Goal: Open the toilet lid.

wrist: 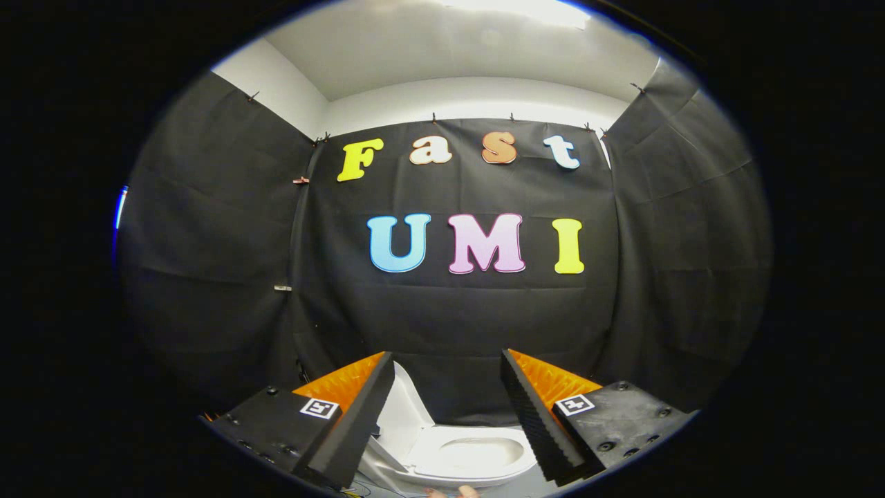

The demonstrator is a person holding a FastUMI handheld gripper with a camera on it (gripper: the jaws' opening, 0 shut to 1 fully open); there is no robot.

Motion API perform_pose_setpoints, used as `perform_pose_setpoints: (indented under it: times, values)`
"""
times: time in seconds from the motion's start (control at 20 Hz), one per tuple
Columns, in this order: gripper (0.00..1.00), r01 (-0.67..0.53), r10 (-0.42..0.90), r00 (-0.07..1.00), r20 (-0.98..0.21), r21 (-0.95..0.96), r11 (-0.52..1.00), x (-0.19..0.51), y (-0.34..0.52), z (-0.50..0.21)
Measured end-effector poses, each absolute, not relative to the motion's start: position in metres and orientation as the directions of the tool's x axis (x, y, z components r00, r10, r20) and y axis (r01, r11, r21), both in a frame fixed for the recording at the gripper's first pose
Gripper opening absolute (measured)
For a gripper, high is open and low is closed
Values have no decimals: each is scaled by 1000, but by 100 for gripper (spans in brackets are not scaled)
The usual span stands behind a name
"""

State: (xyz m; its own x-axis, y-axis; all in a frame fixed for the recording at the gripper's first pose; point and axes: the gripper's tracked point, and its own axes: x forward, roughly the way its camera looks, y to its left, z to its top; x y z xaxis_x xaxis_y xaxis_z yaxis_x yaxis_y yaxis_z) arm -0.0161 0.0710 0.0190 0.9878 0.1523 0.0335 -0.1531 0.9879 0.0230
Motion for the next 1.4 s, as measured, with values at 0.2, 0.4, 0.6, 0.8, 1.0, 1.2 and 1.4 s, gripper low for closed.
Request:
perform_pose_setpoints:
  times: [0.2,0.4,0.6,0.8,1.0,1.2,1.4]
  values:
    - [98,-155,154,987,34,36,987,-12,71,25]
    - [98,-162,161,986,32,30,986,-8,75,27]
    - [98,-161,160,987,26,13,987,-6,80,25]
    - [98,-162,162,986,27,3,987,1,82,26]
    - [98,-171,171,985,15,15,985,5,89,20]
    - [98,-187,187,982,1,7,982,9,96,13]
    - [98,-205,205,979,-7,25,978,13,103,9]
